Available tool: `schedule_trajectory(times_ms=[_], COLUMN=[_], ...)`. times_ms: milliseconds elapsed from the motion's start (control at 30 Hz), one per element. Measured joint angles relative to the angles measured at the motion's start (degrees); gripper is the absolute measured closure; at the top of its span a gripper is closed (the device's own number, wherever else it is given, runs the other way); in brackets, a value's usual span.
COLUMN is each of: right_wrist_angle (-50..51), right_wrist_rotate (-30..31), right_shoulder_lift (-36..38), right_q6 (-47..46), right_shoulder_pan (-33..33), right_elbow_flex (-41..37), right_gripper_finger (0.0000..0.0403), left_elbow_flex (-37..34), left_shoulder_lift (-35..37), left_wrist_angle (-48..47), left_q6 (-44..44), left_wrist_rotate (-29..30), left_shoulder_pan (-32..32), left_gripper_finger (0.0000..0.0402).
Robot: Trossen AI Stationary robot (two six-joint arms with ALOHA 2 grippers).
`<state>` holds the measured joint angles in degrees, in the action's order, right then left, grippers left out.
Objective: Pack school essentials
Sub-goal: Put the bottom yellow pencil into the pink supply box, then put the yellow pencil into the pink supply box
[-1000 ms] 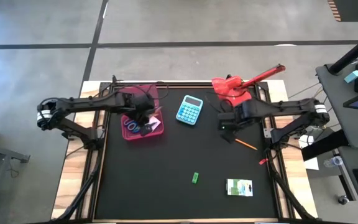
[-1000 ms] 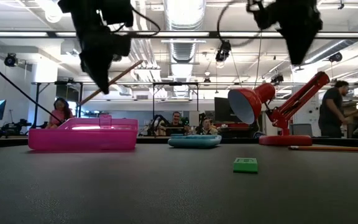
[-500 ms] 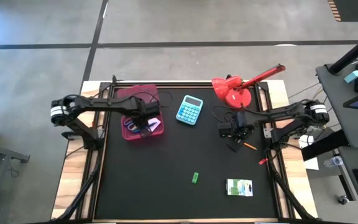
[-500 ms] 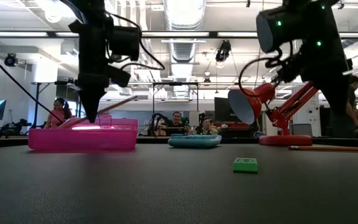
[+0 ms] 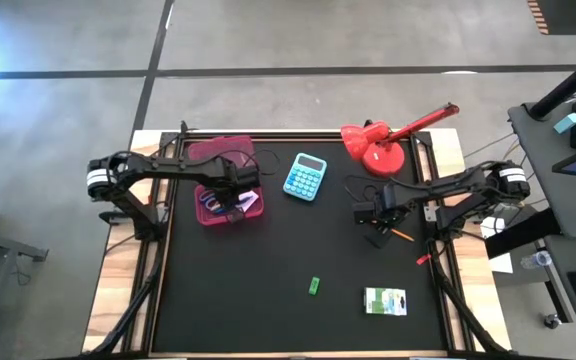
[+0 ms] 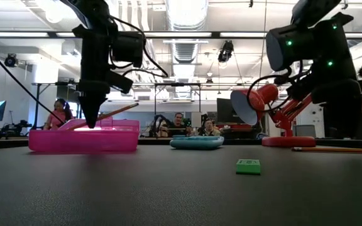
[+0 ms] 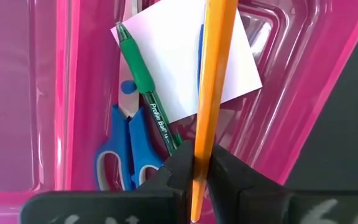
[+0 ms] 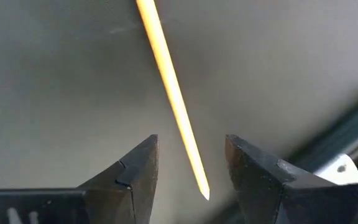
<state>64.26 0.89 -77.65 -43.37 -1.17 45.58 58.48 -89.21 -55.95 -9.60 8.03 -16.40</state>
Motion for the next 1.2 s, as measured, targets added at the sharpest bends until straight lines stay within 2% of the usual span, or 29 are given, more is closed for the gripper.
schedule_trajectory(times_ms=[133,367,533,933,1067,1200], right_wrist_angle=[-2.3,-3.4,-4.9,-9.6,-12.7,-13.9], right_wrist_rotate=[-0.1,-1.1,-1.5,-2.6,-3.5,-4.2], right_shoulder_lift=[0.0,-0.1,-0.1,-0.1,0.1,0.0], right_q6=[0.7,1.9,2.0,2.0,3.3,5.2], right_shoulder_pan=[0.0,0.0,0.0,0.0,0.0,0.0], right_elbow_flex=[-0.8,-0.9,-1.6,-7.0,-9.3,-9.6], right_gripper_finger=[0.0229,0.0229,0.0229,0.0234,0.0253,0.0290], left_elbow_flex=[0.0,0.2,1.7,2.8,2.9,2.9], left_shoulder_lift=[0.0,0.0,0.7,12.8,18.1,22.9], left_wrist_angle=[0.0,-0.3,-0.6,0.6,2.5,6.1], left_q6=[-0.5,-0.7,-4.2,-7.8,-9.7,-11.2], left_wrist_rotate=[0.0,0.0,0.0,-0.2,-0.9,-2.2], left_shoulder_pan=[0.0,0.0,0.0,0.1,0.1,0.4], left_gripper_finger=[0.0370,0.0304,0.0276,0.0272,0.0272,0.0272])
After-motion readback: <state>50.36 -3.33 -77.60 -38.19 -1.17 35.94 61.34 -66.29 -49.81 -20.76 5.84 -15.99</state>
